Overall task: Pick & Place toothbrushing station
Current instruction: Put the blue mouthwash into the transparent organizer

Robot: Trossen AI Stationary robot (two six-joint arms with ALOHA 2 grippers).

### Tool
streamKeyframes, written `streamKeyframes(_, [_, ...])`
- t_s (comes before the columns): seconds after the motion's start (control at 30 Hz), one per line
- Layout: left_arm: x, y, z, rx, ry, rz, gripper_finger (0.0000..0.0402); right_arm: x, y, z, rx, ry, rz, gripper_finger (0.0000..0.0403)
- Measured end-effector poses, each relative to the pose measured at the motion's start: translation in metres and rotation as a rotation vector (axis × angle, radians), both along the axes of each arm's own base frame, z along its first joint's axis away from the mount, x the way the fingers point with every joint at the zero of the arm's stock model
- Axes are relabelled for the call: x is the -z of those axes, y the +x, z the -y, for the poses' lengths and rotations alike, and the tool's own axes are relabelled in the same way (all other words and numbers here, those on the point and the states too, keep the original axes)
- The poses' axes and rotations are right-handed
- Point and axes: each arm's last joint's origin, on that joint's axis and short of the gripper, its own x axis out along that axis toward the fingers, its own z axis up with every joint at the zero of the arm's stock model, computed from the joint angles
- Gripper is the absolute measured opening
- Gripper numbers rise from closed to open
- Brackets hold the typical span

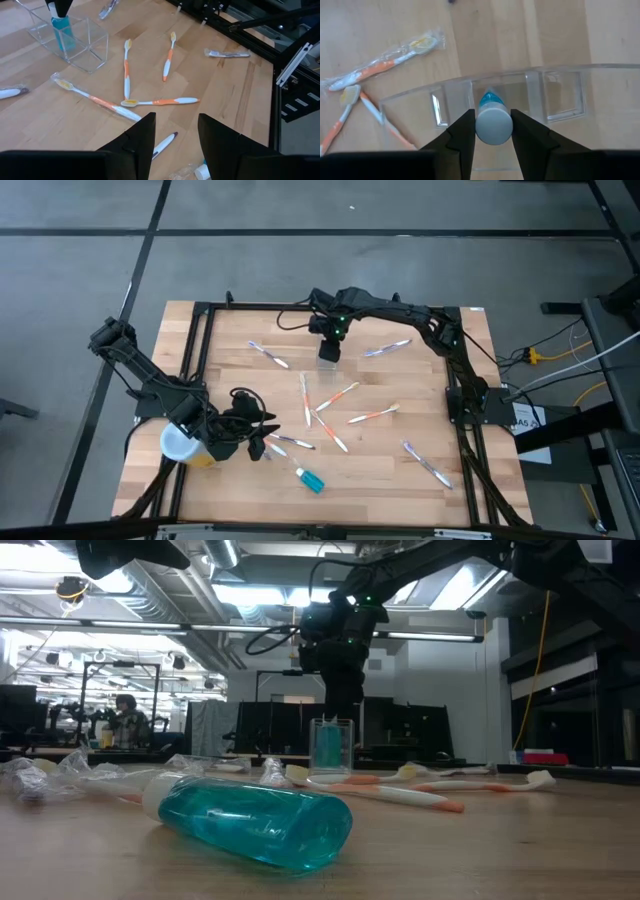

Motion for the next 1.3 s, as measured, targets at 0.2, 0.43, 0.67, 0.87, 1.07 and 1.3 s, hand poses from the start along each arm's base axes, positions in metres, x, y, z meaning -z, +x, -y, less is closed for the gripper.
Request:
streamKeyframes(0.2, [0.0, 0.0, 0.0, 0.0, 0.001, 0.0, 0.0143, 0.0, 0.002, -0.006, -0.015, 0.0, 0.0, 0.012])
streamKeyframes(0.43, [0.0, 0.0, 0.0, 0.0, 0.001, 0.0, 0.0143, 0.0, 0.003, -0.009, -0.021, 0.001, 0.0, 0.0129])
streamKeyframes(0.67, [0.0, 0.0, 0.0, 0.002, 0.005, -0.002, 0.0143, 0.0, 0.004, -0.012, -0.024, 0.005, -0.01, 0.013])
streamKeyframes(0.87, [0.0, 0.0, 0.0, 0.004, 0.007, -0.003, 0.0143, 0.0, 0.004, -0.015, -0.029, 0.002, -0.012, 0.013])
streamKeyframes(1.07, [0.0, -0.001, 0.001, 0.007, 0.008, -0.002, 0.0143, 0.0, 0.005, -0.016, -0.021, 0.006, -0.014, 0.013])
streamKeyframes(1.3, [0.003, 0.001, 0.002, 0.005, 0.007, -0.009, 0.0143, 0.0, 0.007, -0.022, -0.033, 0.01, -0.014, 0.013])
